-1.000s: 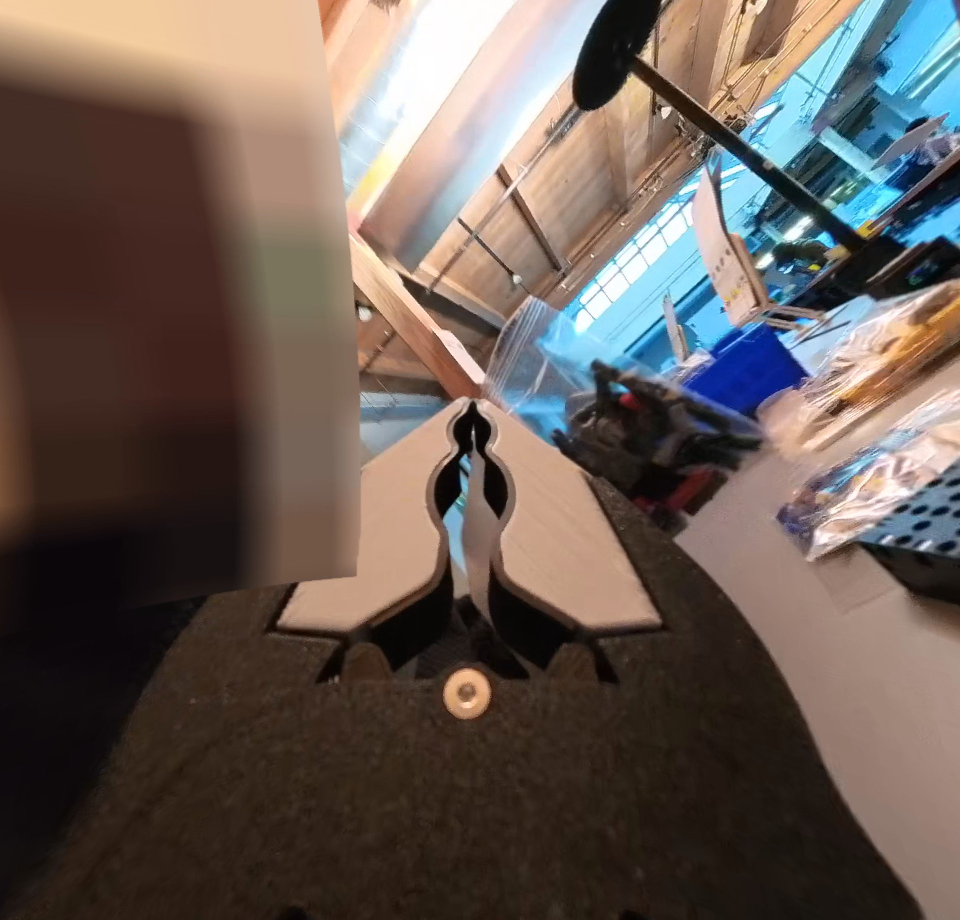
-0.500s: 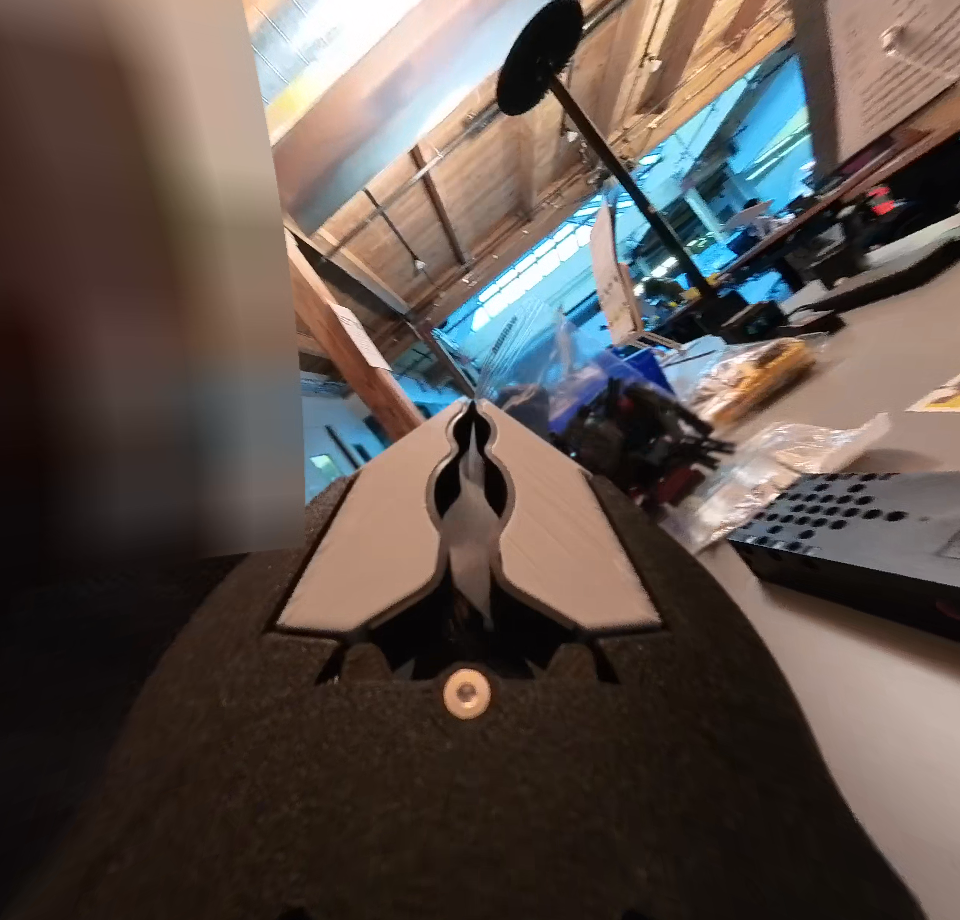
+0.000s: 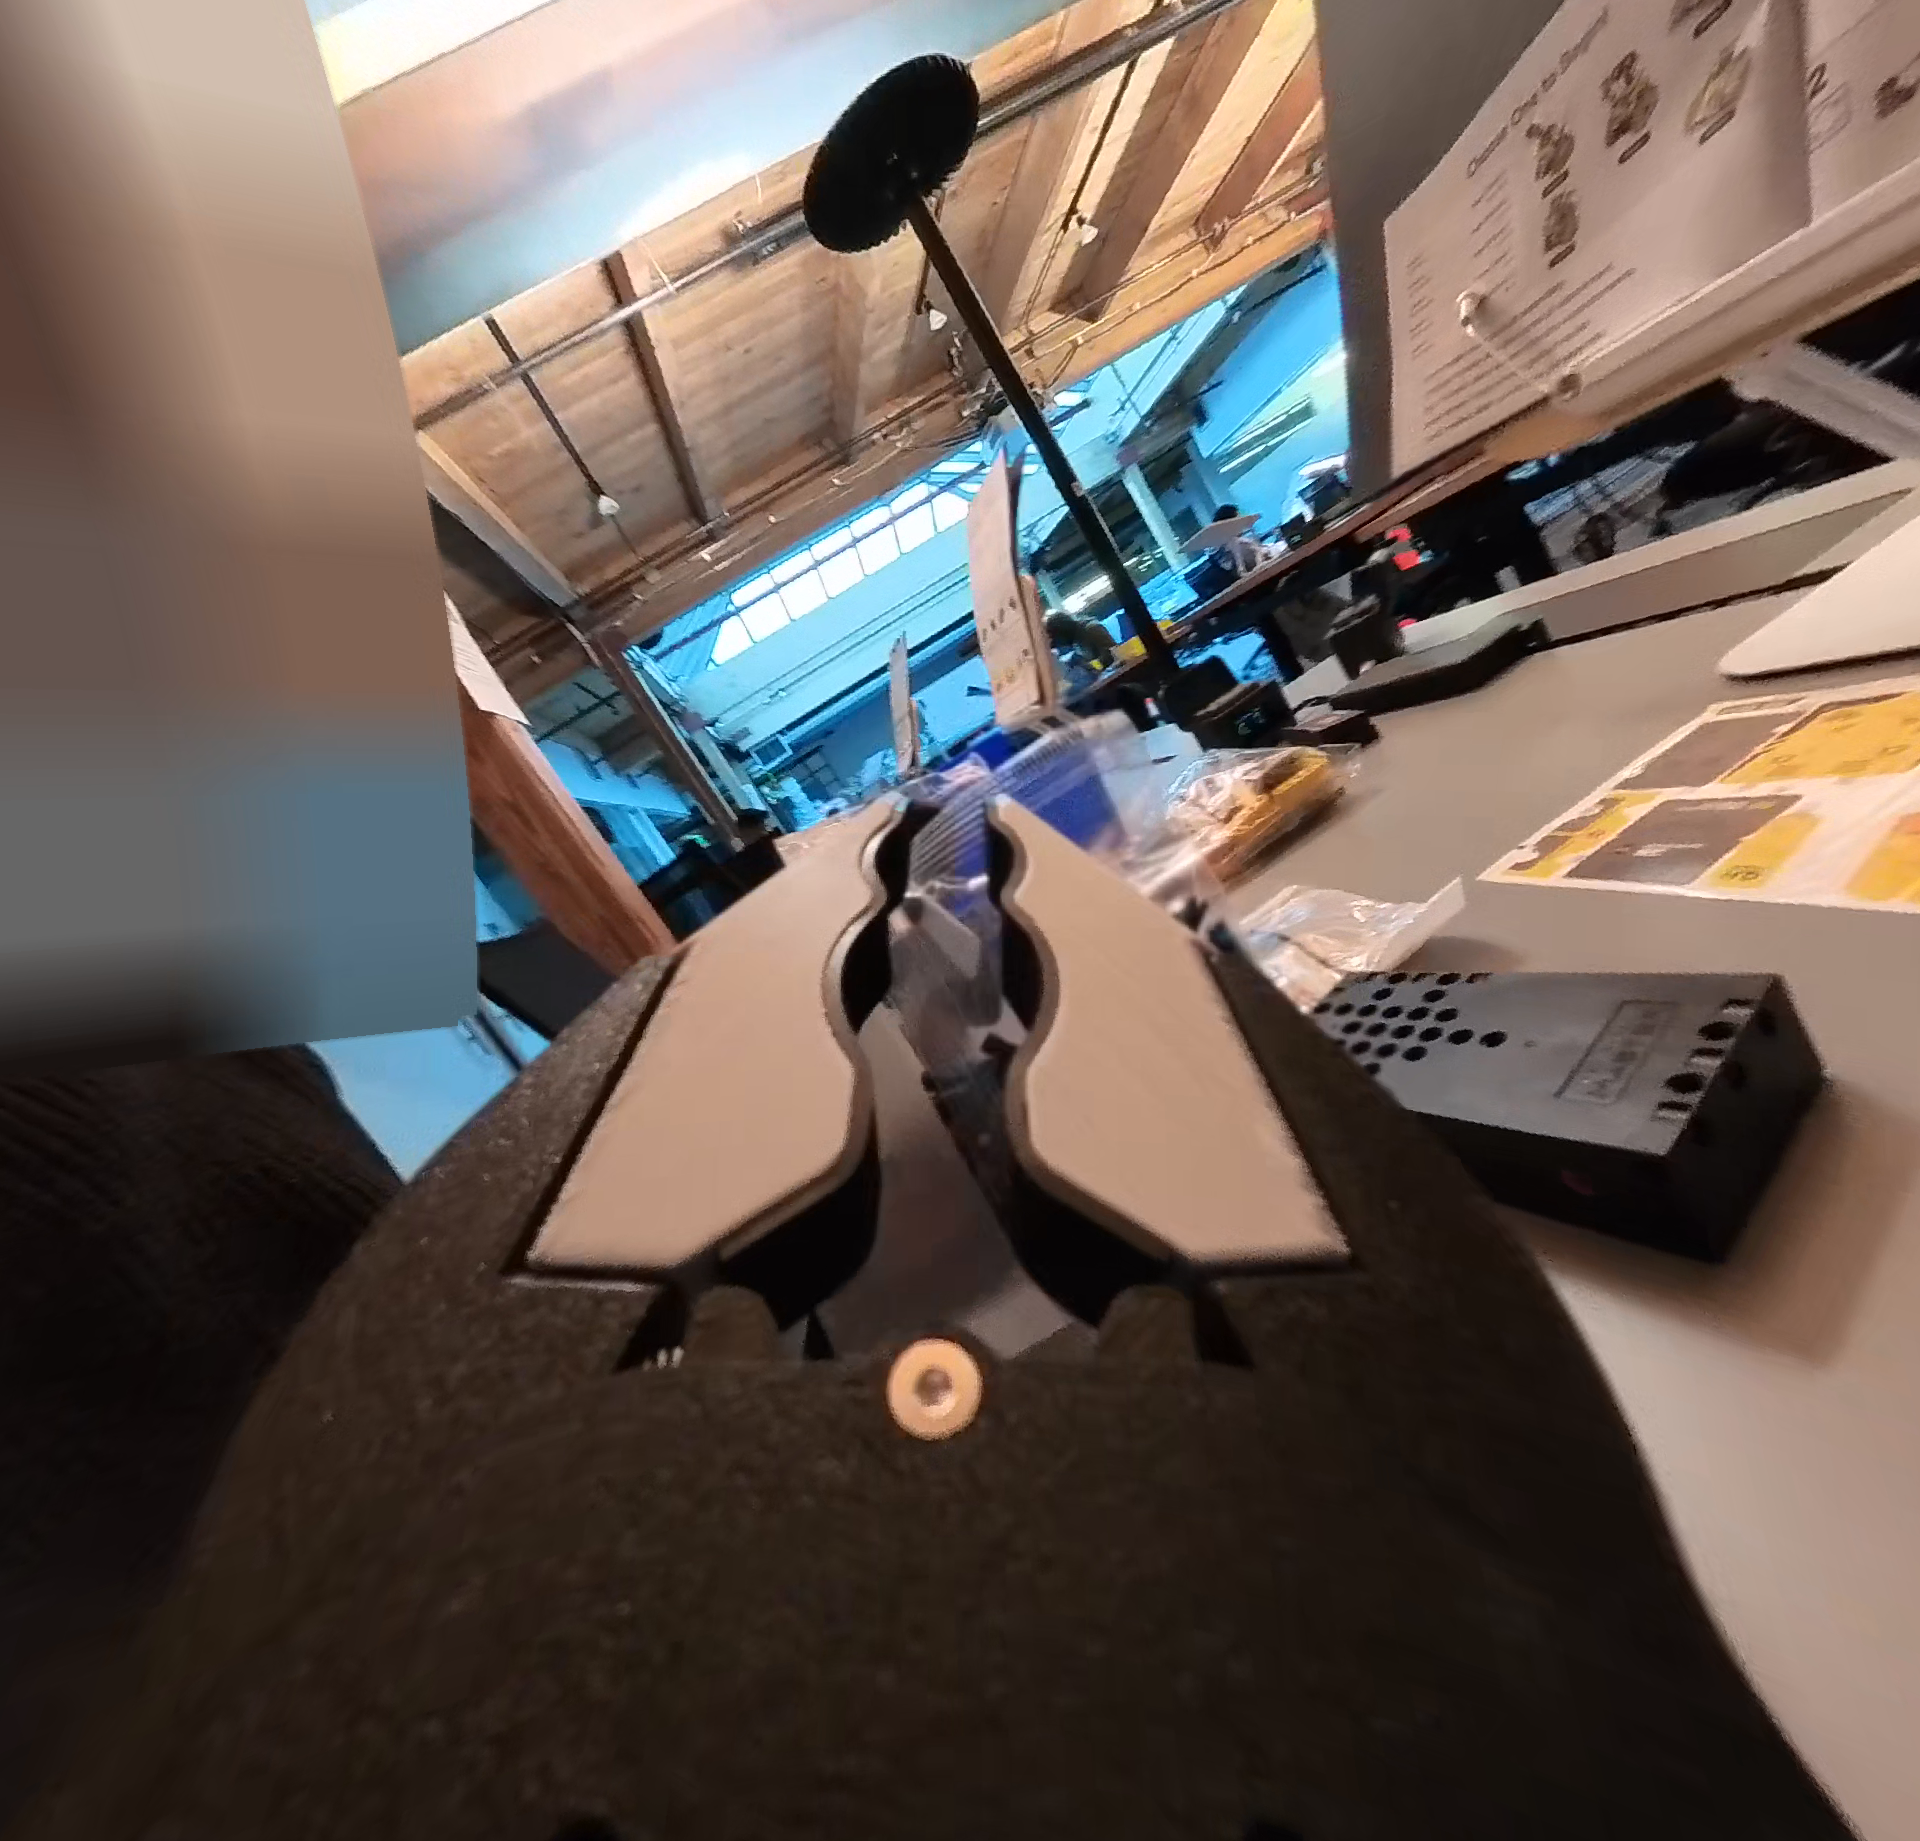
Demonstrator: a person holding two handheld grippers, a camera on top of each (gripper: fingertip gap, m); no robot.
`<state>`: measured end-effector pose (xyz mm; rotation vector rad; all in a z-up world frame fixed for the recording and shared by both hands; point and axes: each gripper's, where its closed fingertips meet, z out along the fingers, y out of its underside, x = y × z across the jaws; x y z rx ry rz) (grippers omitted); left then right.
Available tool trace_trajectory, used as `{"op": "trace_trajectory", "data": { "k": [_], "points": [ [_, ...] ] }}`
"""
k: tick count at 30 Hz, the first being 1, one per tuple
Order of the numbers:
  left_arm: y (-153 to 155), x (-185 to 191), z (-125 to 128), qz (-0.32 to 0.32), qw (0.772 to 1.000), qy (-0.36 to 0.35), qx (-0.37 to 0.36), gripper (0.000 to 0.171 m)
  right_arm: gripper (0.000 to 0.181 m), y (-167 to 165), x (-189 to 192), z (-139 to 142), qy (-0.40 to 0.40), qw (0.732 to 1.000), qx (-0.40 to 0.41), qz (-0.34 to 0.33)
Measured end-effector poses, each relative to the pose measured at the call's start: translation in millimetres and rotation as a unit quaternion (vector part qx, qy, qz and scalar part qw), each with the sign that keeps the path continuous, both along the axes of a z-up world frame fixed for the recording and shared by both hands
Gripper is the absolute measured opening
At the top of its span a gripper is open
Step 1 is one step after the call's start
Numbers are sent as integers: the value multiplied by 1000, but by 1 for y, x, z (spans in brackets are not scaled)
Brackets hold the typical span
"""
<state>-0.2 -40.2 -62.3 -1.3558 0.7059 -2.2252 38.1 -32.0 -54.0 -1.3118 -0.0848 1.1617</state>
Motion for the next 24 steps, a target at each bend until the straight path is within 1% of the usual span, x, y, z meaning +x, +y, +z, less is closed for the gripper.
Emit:
{"op": "trace_trajectory", "data": {
  "k": [2,5,7,9,11,13,15,16,18,19,24],
  "points": [
    [0,0,-1,-2,1000,1,-3,0,20,-1,-2,0,-34,999,12,-17],
    [1,1,-2,-1,1000,5,-4,0,27,-5,-13,0,-115,991,51,-42],
    [0,2,-3,-3,1000,10,-2,0,28,-9,-22,-2,-187,976,87,-68],
    [-2,3,-5,-1,1000,18,8,0,28,-10,-30,-8,-260,954,115,-95],
    [-5,5,-7,2,999,28,24,0,28,-6,-32,-15,-307,936,117,-124],
    [-4,5,-7,8,999,31,32,0,32,-4,-29,-16,-307,936,110,-131],
    [-5,5,-8,7,999,32,33,0,33,-3,-27,-17,-292,944,99,-116],
    [-5,5,-7,5,999,30,34,0,32,-3,-25,-16,-284,948,96,-110],
    [-7,4,-6,0,999,26,36,0,24,-3,-20,-15,-279,949,94,-113],
    [-7,4,-5,-4,999,24,36,0,22,-3,-17,-15,-282,948,95,-117],
    [-11,4,-6,-19,999,24,36,0,22,-2,-16,-22,-323,933,99,-123]
  ]
}}
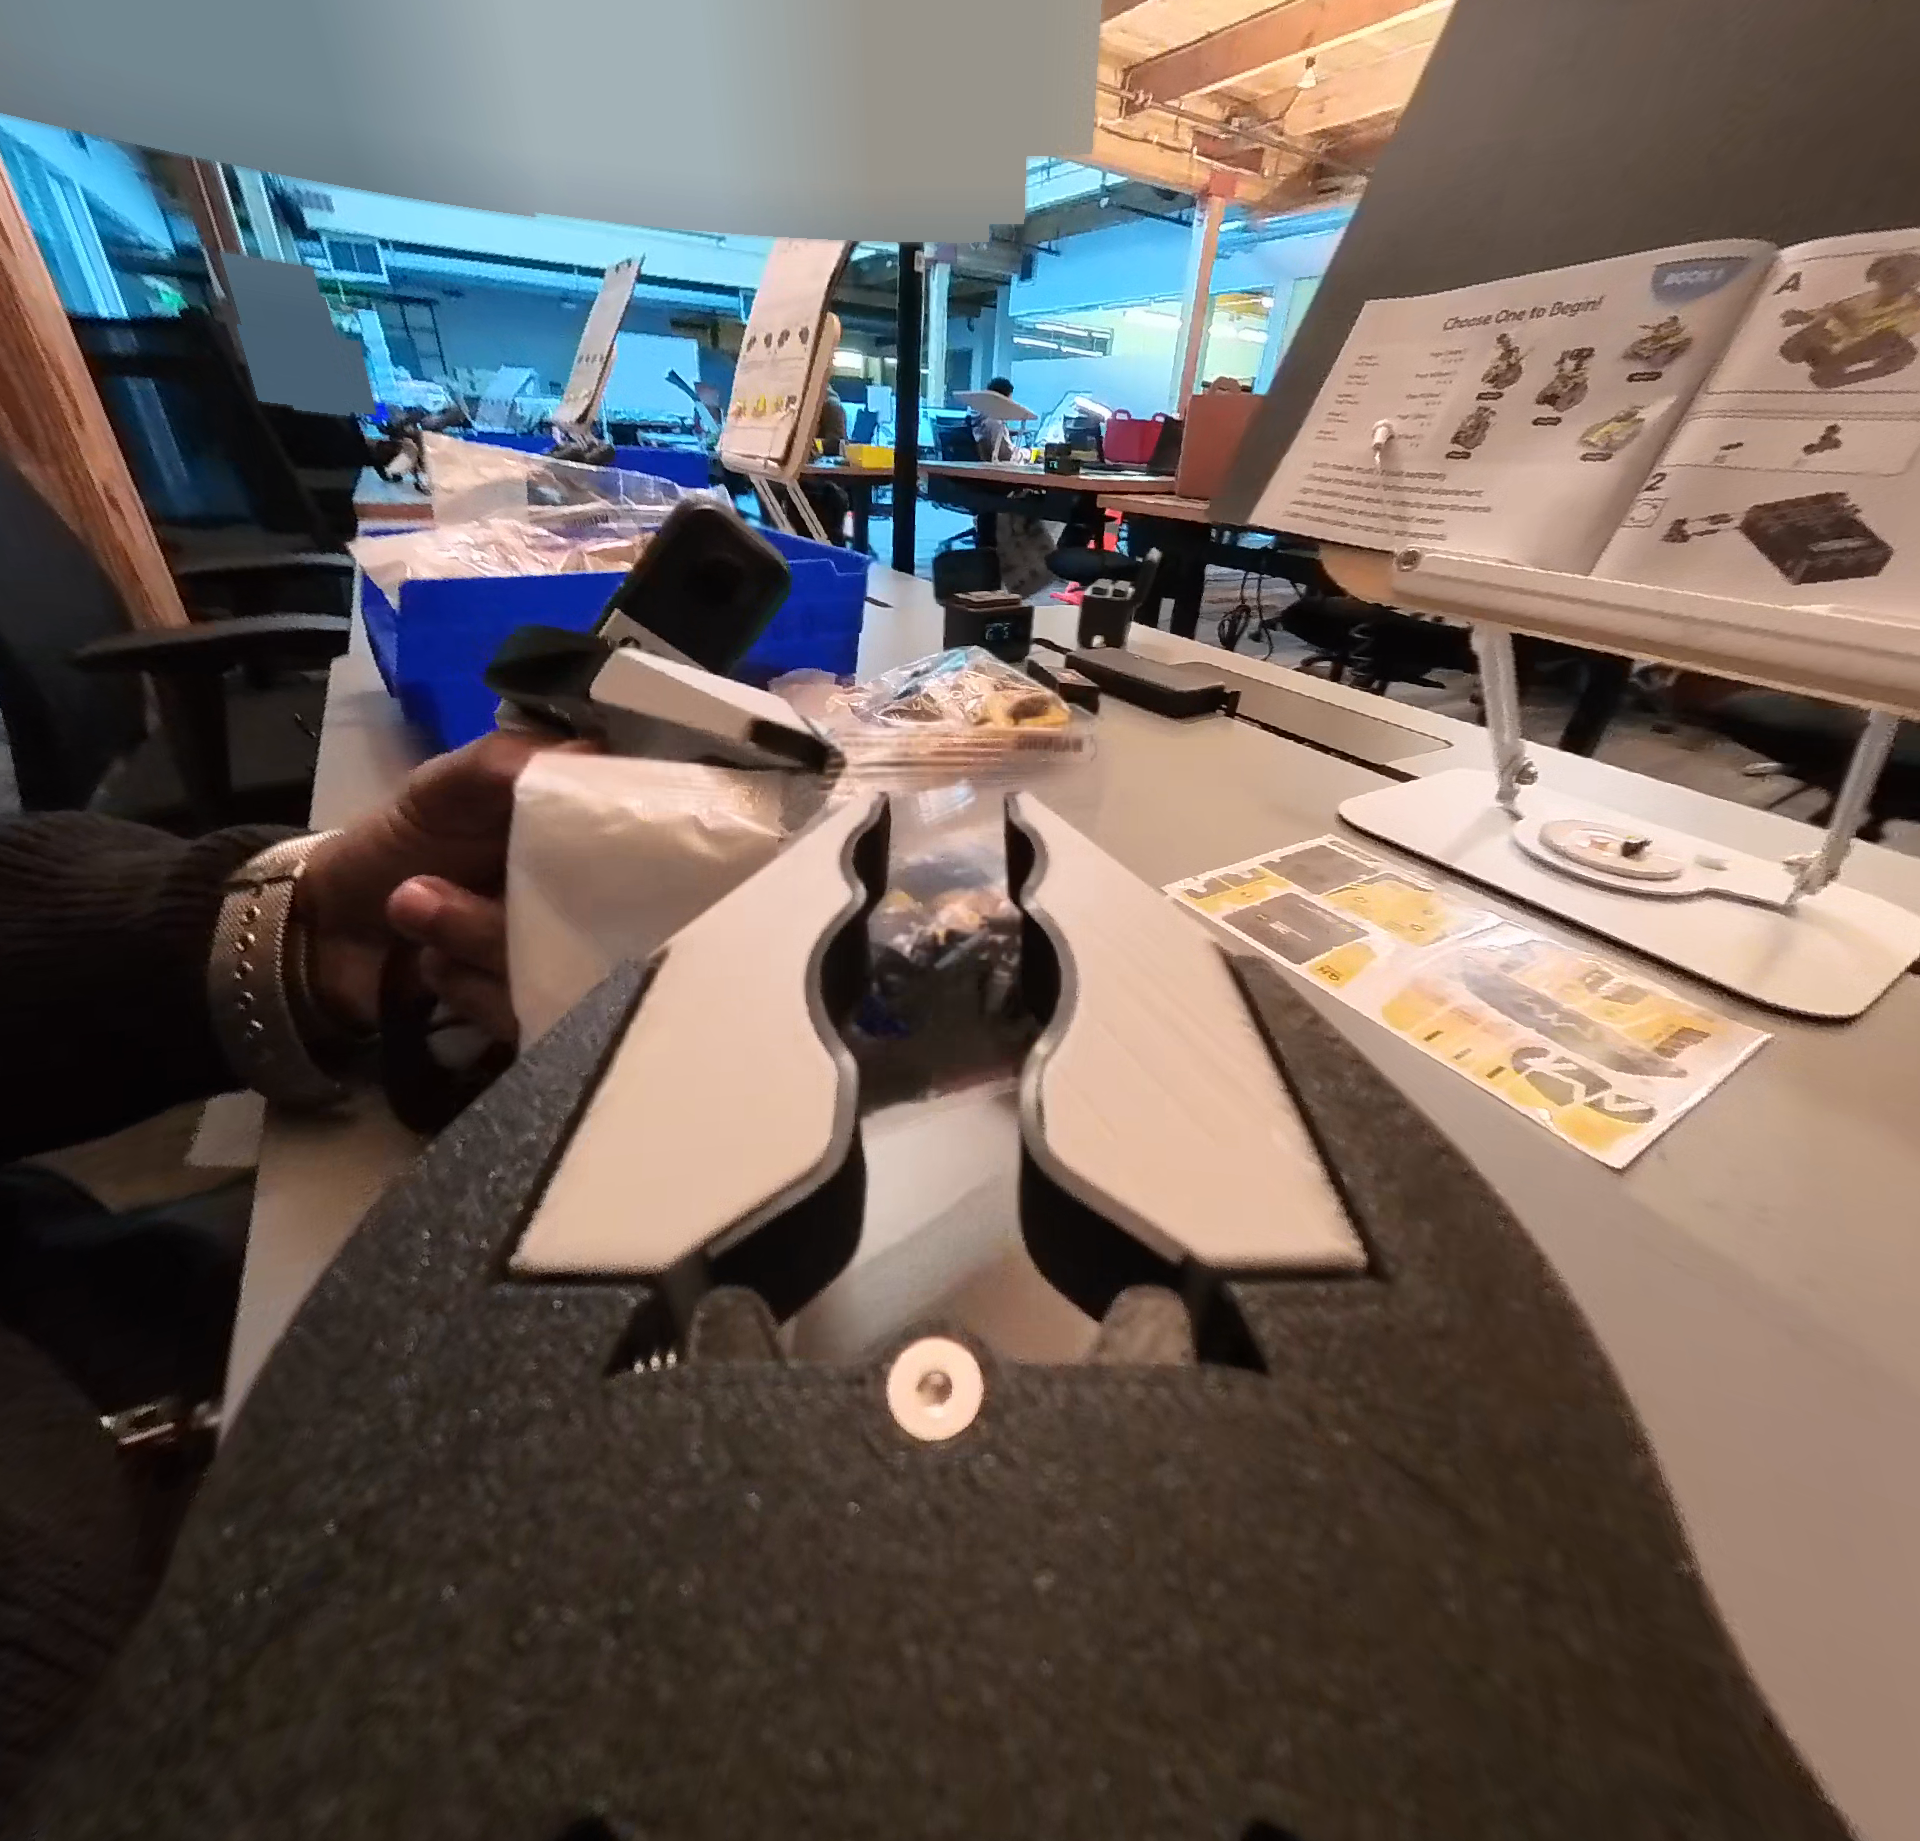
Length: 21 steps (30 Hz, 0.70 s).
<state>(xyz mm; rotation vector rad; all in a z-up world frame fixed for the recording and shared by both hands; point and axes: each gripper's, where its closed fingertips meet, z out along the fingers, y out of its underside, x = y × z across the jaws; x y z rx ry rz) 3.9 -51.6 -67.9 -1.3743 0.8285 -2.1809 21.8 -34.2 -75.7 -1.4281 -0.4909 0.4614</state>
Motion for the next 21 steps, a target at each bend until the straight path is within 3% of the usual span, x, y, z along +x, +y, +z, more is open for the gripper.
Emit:
{"op": "trace_trajectory", "data": {
  "k": [6,16,21],
  "points": [
    [0,0,0,-1,1000,0,-2,0,19,-2,-4,-4,-70,997,29,-19],
    [-2,0,1,-15,1000,-4,-7,0,19,-7,-9,-2,-102,993,60,-20],
    [-7,1,0,-41,999,-3,-22,0,19,-11,-10,-2,-158,981,104,-38]
  ]
}}
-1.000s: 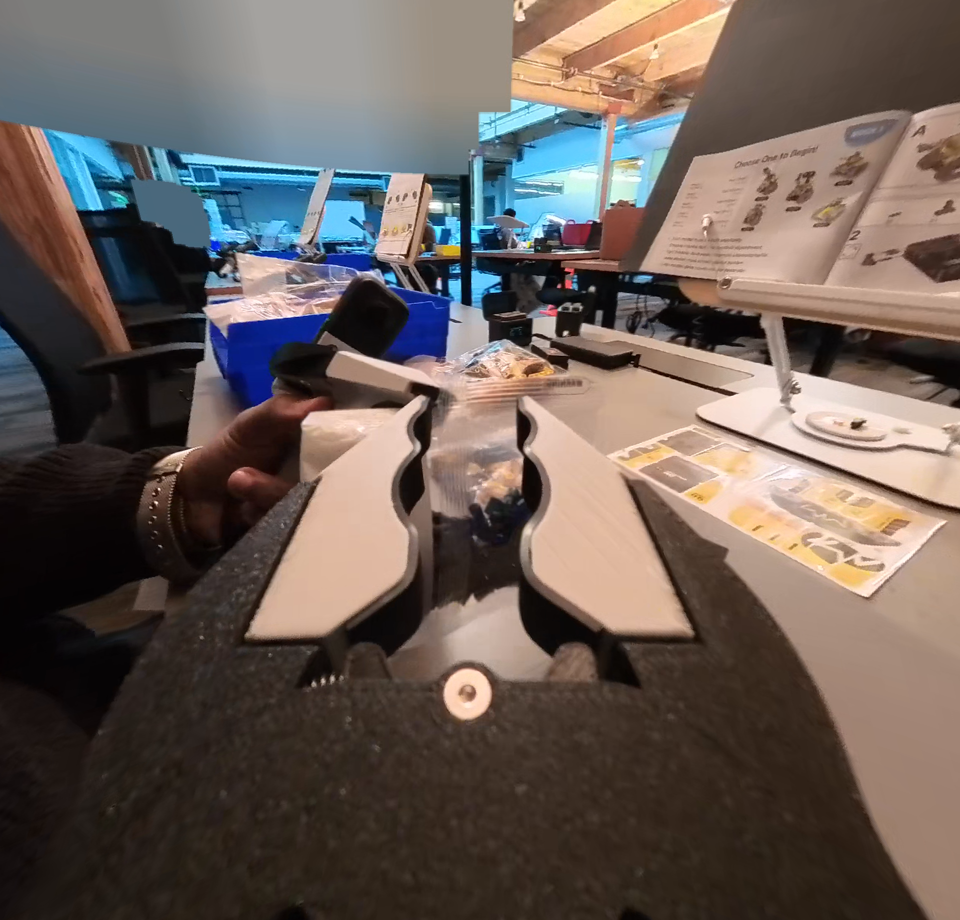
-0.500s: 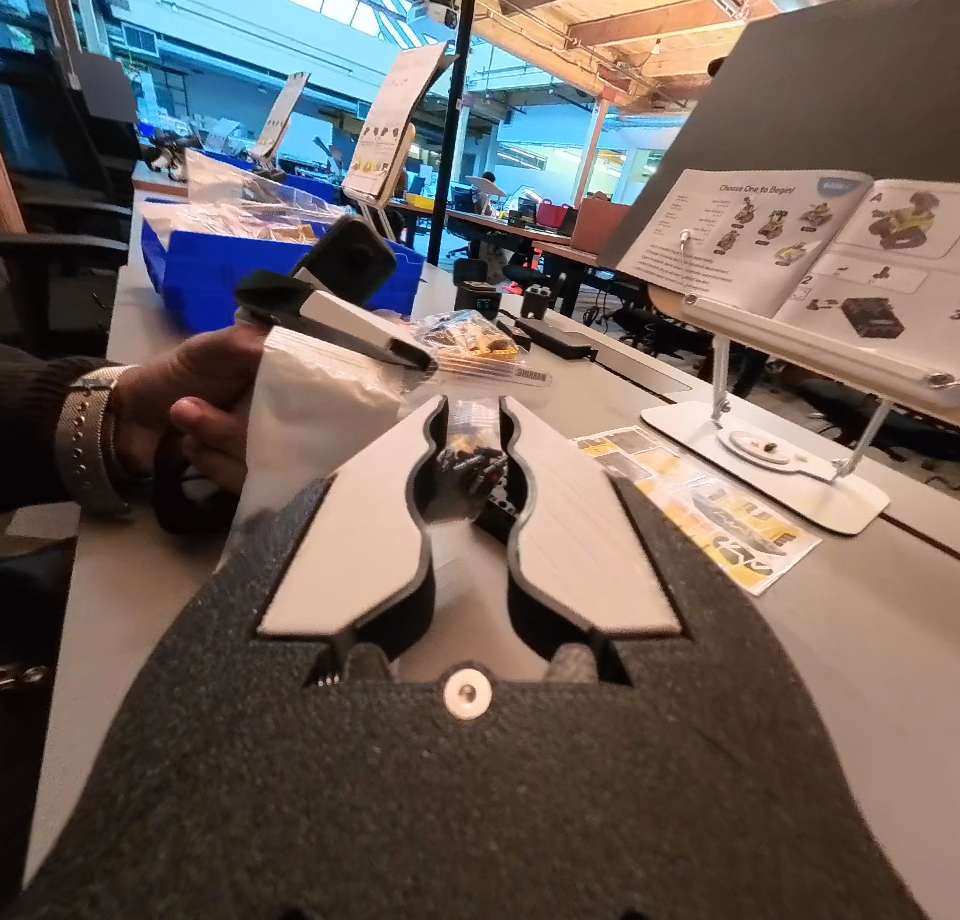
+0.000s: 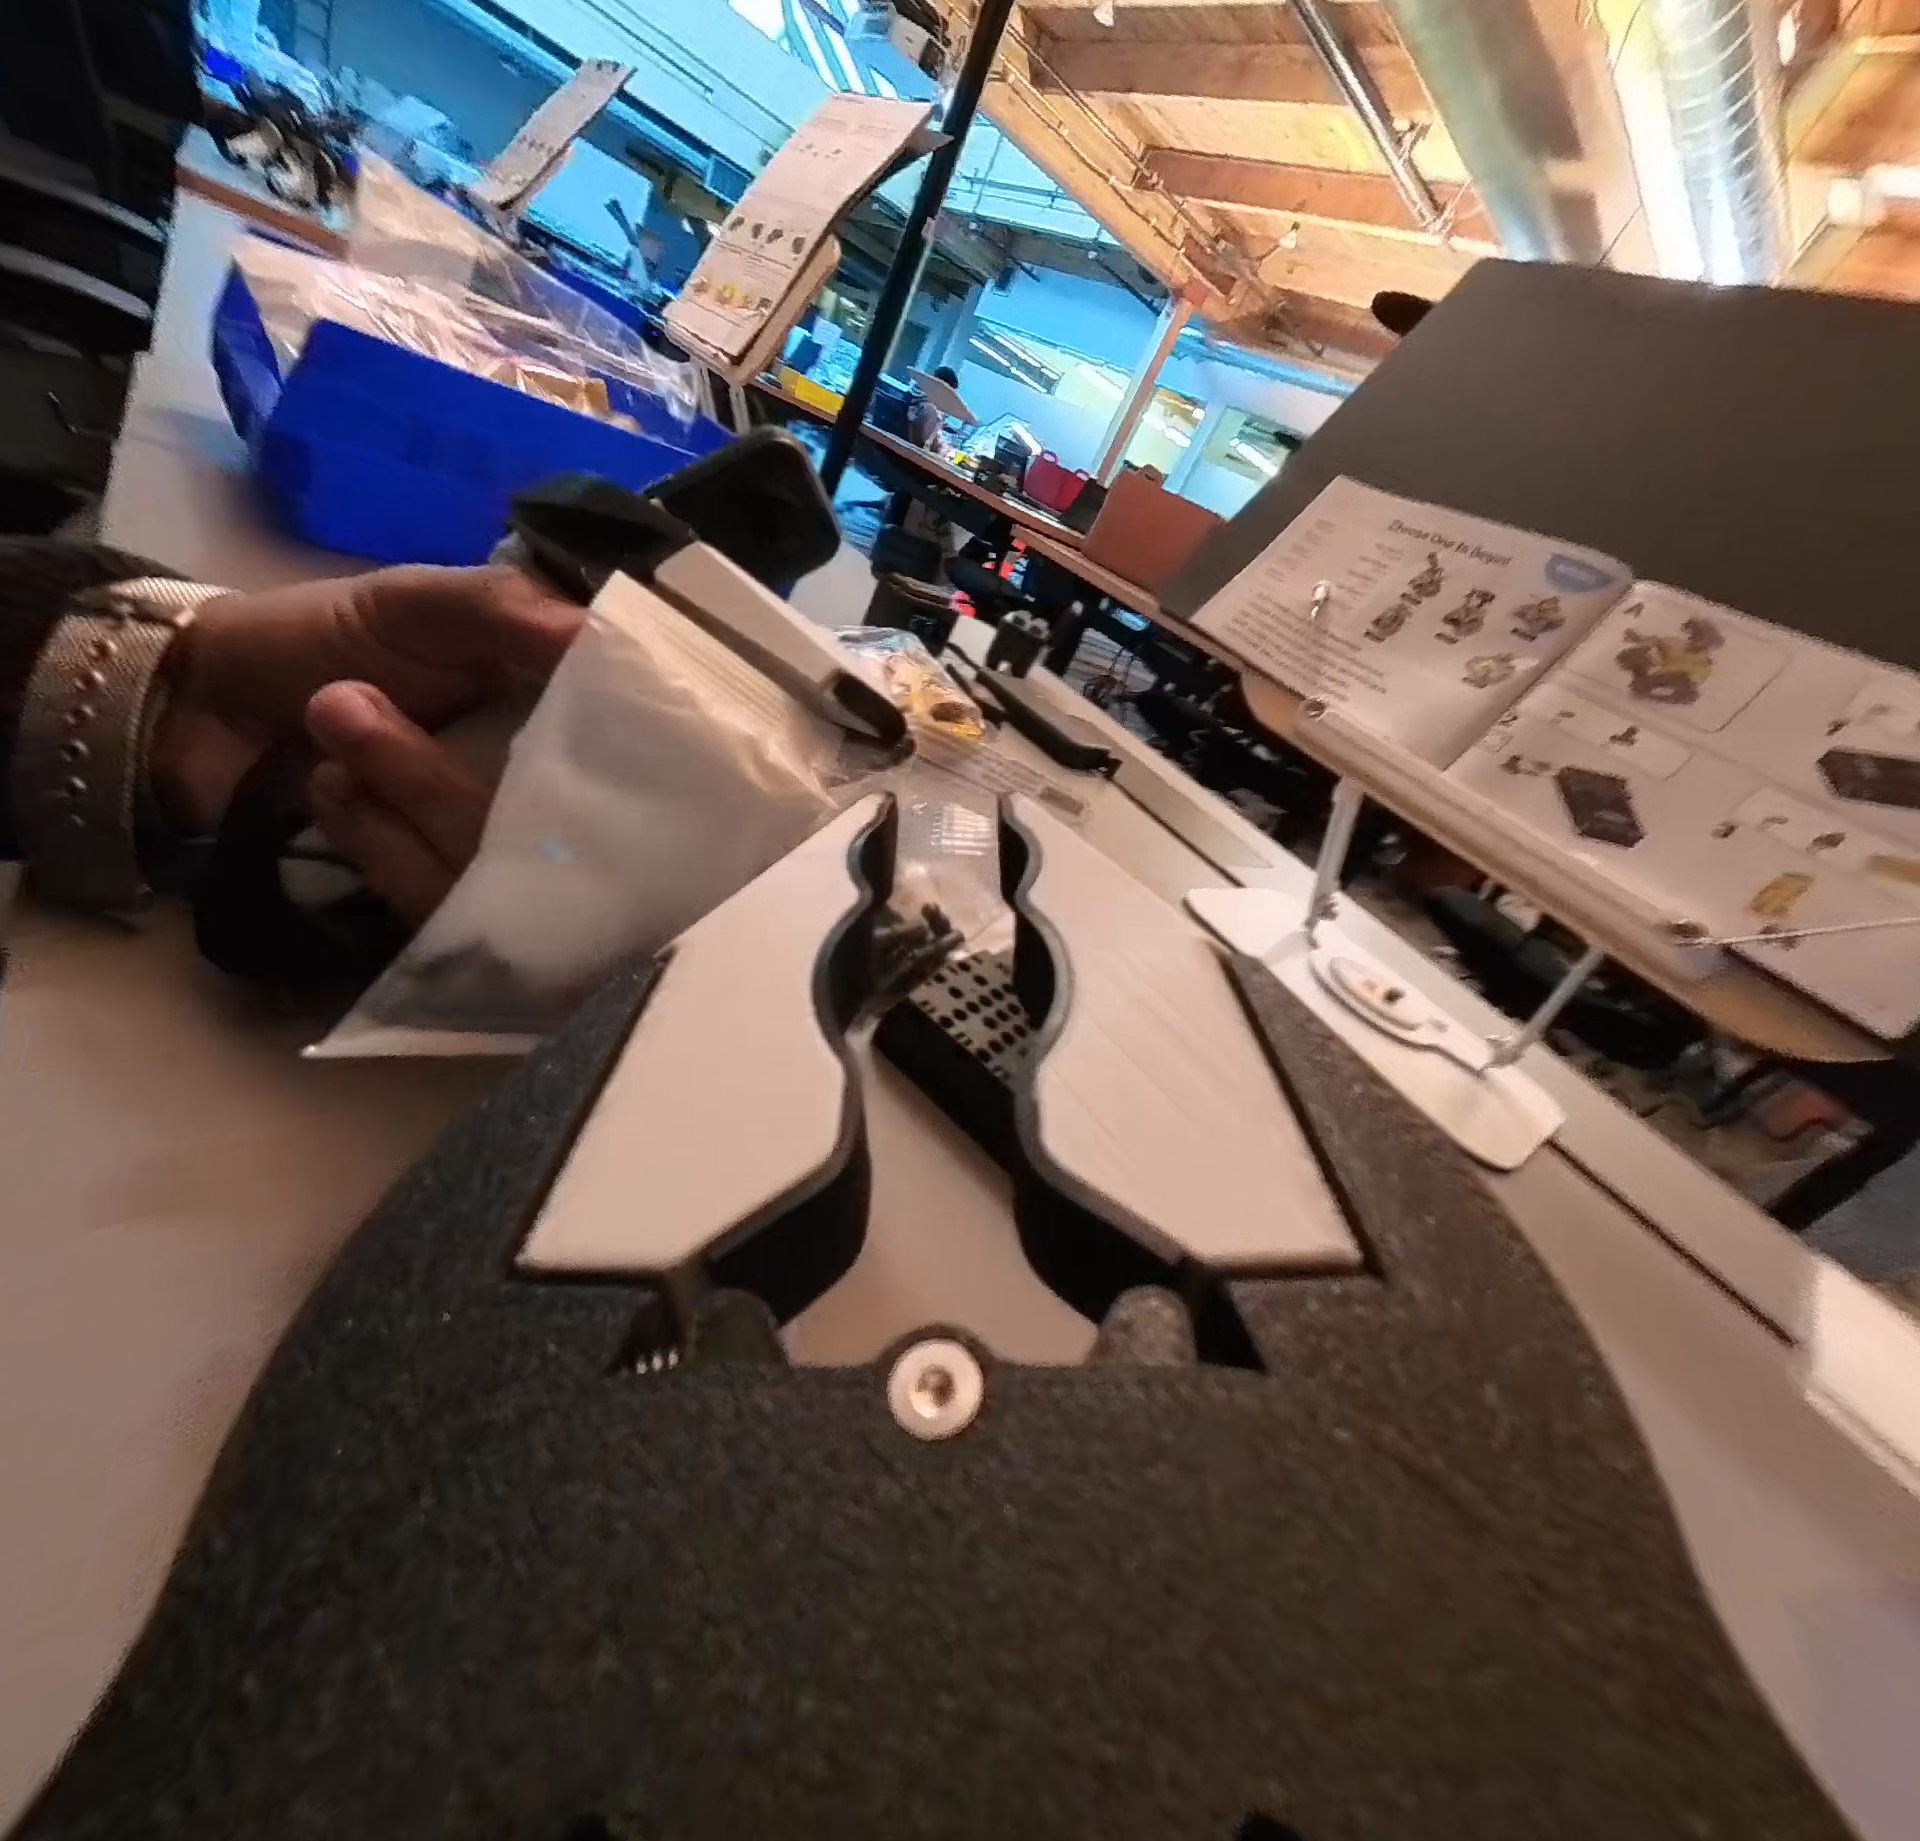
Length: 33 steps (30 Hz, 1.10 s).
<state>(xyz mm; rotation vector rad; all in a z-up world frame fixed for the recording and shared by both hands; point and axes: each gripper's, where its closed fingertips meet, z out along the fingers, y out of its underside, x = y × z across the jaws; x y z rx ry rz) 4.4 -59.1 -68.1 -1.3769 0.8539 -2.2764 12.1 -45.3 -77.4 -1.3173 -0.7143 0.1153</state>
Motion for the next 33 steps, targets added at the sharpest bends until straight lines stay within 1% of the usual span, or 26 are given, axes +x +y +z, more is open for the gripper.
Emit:
{"op": "trace_trajectory", "data": {
  "k": [4,6,9,11,13,14,15,19,22,24,27,29,31,32,33],
  "points": [
    [0,-1,0,-16,1000,-2,-22,0,19,1,1,2,-37,998,37,-34],
    [1,-1,0,-18,999,-3,-27,0,19,3,5,4,-19,998,31,-41],
    [-1,0,-1,-22,999,0,-27,0,19,4,12,9,29,999,14,-36],
    [-1,0,-1,-22,999,1,-27,0,18,4,15,11,42,998,10,-36],
    [-2,0,-1,-25,999,0,-27,0,12,6,18,11,46,998,10,-49],
    [-3,1,-1,-28,999,2,-25,0,5,7,21,13,50,997,14,-56],
    [-4,1,-2,-26,999,5,-21,0,4,6,22,14,53,997,19,-56],
    [0,-1,1,-19,999,-6,-27,0,11,1,12,14,66,998,8,-14],
    [4,-3,3,-16,999,-13,-39,0,11,-2,6,12,74,997,-3,11],
    [4,-3,4,-14,999,-17,-37,0,11,-3,4,13,108,993,-24,34],
    [5,-5,6,-11,999,-25,-39,0,24,-1,4,13,176,979,-76,69],
    [5,-5,6,-14,999,-26,-41,0,28,1,4,11,204,970,-104,84],
    [3,-5,6,-17,999,-25,-36,0,26,1,2,7,218,962,-129,98],
    [2,-5,6,-17,999,-26,-34,0,15,1,0,5,220,959,-141,107],
    [3,-5,7,-15,999,-26,-33,0,14,2,1,4,222,958,-148,106]
  ]
}}
